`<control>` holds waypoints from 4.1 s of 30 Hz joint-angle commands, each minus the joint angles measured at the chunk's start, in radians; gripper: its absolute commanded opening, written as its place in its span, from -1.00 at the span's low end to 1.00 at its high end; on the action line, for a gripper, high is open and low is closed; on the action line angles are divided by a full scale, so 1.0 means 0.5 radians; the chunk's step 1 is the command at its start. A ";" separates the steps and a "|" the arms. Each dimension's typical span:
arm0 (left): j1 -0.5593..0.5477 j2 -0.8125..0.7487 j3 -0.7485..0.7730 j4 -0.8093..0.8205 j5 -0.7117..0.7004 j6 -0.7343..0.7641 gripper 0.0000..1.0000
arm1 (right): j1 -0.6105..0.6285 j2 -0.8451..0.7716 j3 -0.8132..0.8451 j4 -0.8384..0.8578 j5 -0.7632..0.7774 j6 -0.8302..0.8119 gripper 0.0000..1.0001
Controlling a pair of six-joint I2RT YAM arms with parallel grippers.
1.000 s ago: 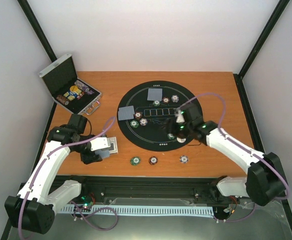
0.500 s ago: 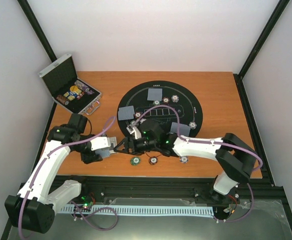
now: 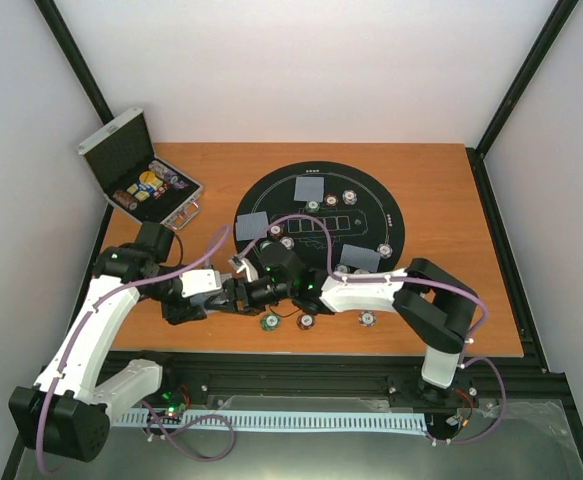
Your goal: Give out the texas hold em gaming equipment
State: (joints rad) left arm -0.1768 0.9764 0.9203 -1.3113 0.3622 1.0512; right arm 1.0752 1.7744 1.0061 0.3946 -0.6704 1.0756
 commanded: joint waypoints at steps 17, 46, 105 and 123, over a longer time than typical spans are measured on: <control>-0.002 0.033 0.152 -0.163 0.120 -0.001 -0.98 | 0.014 0.392 0.170 0.318 -0.101 0.195 0.37; -0.002 0.021 0.140 -0.186 0.100 0.010 -0.98 | -0.079 0.180 0.073 0.036 -0.043 -0.012 0.15; -0.004 0.037 0.140 -0.167 0.092 0.002 -0.98 | -0.184 -0.179 0.137 -0.379 -0.055 -0.284 -0.16; -0.002 0.038 0.136 -0.159 0.085 0.001 -0.98 | -0.227 -0.263 0.187 -0.733 0.035 -0.451 -0.69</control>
State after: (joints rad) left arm -0.1780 1.0054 0.9604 -1.3956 0.3885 1.0496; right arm 0.9733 1.6859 1.0668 0.0715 -0.6689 0.8810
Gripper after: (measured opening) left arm 0.656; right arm 0.186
